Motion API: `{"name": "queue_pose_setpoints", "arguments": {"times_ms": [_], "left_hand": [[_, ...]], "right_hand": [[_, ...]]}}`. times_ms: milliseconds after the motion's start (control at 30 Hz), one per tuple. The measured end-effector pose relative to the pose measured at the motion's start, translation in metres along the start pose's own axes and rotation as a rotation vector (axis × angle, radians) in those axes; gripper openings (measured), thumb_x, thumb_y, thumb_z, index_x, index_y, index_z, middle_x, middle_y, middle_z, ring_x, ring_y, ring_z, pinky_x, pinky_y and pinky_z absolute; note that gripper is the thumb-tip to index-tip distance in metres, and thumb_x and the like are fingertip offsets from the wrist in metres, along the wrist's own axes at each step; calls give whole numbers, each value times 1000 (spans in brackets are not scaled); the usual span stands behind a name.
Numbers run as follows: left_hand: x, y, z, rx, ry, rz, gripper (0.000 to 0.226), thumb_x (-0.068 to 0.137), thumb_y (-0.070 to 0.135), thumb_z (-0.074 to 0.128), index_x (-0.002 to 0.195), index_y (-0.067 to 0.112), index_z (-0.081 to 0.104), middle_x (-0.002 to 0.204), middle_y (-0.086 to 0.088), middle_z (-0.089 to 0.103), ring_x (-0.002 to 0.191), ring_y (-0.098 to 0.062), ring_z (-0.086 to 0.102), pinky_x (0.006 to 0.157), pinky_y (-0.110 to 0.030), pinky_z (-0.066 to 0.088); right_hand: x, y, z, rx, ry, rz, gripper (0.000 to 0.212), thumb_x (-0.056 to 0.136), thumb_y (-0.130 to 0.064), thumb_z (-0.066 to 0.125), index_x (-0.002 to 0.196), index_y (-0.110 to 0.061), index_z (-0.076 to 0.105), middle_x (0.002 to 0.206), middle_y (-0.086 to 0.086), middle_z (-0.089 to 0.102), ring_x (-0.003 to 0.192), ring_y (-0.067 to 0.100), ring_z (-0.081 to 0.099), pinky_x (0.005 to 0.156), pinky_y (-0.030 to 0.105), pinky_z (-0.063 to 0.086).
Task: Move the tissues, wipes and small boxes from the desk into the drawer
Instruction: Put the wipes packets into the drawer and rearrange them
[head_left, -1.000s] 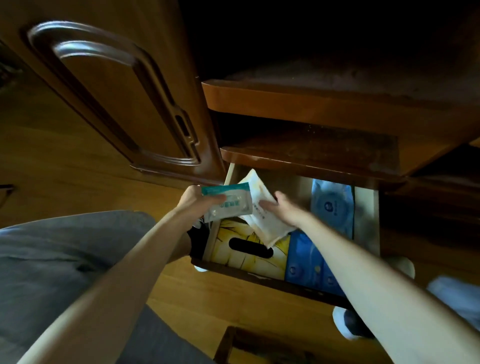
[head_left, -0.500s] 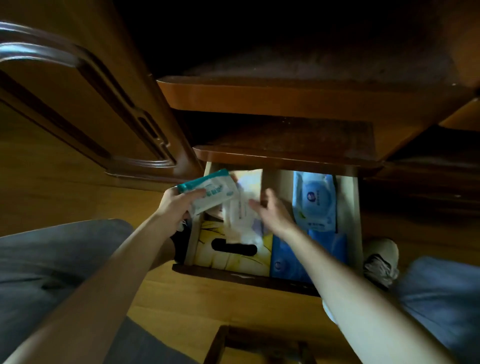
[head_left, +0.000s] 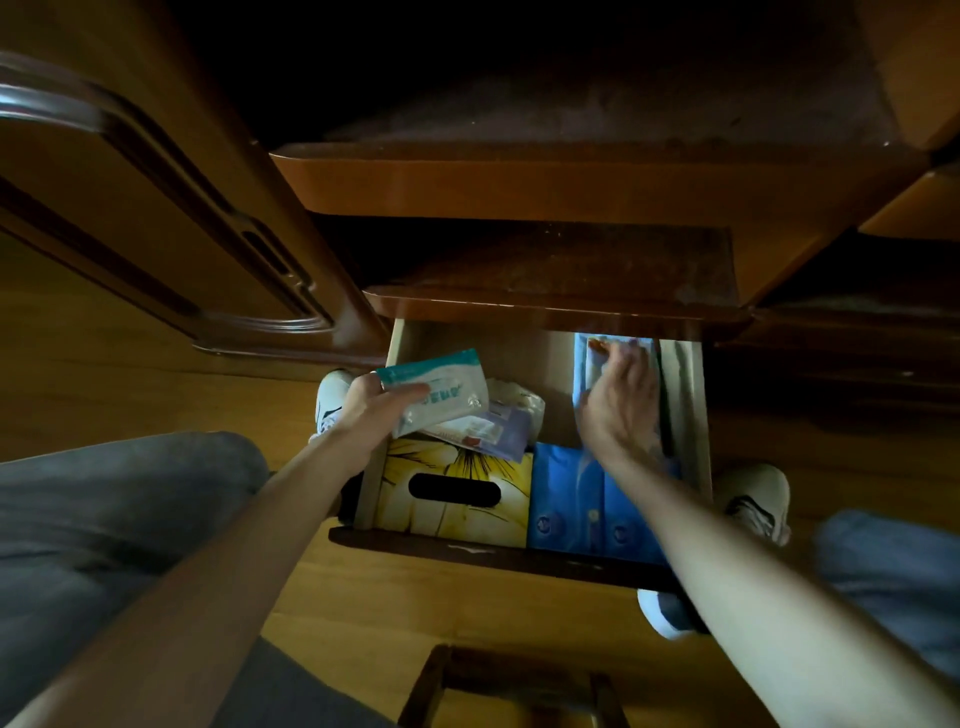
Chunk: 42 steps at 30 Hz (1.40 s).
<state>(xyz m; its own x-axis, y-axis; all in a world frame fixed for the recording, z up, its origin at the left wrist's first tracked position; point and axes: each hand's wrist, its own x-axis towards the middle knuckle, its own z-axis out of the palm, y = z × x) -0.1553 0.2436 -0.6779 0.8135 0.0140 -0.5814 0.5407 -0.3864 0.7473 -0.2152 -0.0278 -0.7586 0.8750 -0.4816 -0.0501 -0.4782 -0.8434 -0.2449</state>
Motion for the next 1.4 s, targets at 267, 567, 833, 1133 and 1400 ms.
{"name": "queue_pose_setpoints", "arguments": {"times_ms": [267, 567, 833, 1133, 1400], "left_hand": [[3, -7, -15, -6, 53, -32, 22, 92, 21, 69, 112, 16, 64, 91, 3, 67, 76, -12, 58, 43, -11, 41], [10, -5, -19, -45, 128, -10, 21, 91, 21, 70, 111, 16, 63, 84, 3, 67, 64, -12, 54, 47, -17, 45], [13, 2, -20, -179, 174, 57, 18, 90, 25, 71, 107, 19, 68, 106, -5, 73, 101, -21, 68, 90, -40, 58], [4, 9, 0, -180, 139, 55, 22, 94, 20, 65, 116, 13, 64, 99, 2, 68, 104, -20, 62, 93, -35, 54], [1, 16, 27, -93, 89, 57, 8, 89, 18, 72, 94, 19, 65, 93, 2, 71, 82, -8, 65, 53, -12, 51]], "right_hand": [[10, 12, 29, -222, -388, -25, 60, 100, -33, 49, 152, -10, 30, 160, 16, 30, 147, 34, 28, 113, 53, 36], [-11, -95, 33, -34, -775, -634, 99, 81, -81, 56, 155, -18, 34, 150, 10, 51, 131, 30, 53, 98, 44, 49], [-14, -61, 17, 184, -421, -660, 38, 104, -55, 33, 127, -31, 53, 103, -4, 72, 70, 9, 64, 56, 27, 42], [22, 58, 11, 472, -365, 311, 44, 105, -48, 47, 131, -14, 54, 122, 17, 65, 99, 31, 64, 83, 44, 54], [37, 56, 4, 371, -188, 437, 36, 105, -31, 43, 137, -14, 41, 127, 20, 64, 106, 41, 66, 75, 45, 52]]}}
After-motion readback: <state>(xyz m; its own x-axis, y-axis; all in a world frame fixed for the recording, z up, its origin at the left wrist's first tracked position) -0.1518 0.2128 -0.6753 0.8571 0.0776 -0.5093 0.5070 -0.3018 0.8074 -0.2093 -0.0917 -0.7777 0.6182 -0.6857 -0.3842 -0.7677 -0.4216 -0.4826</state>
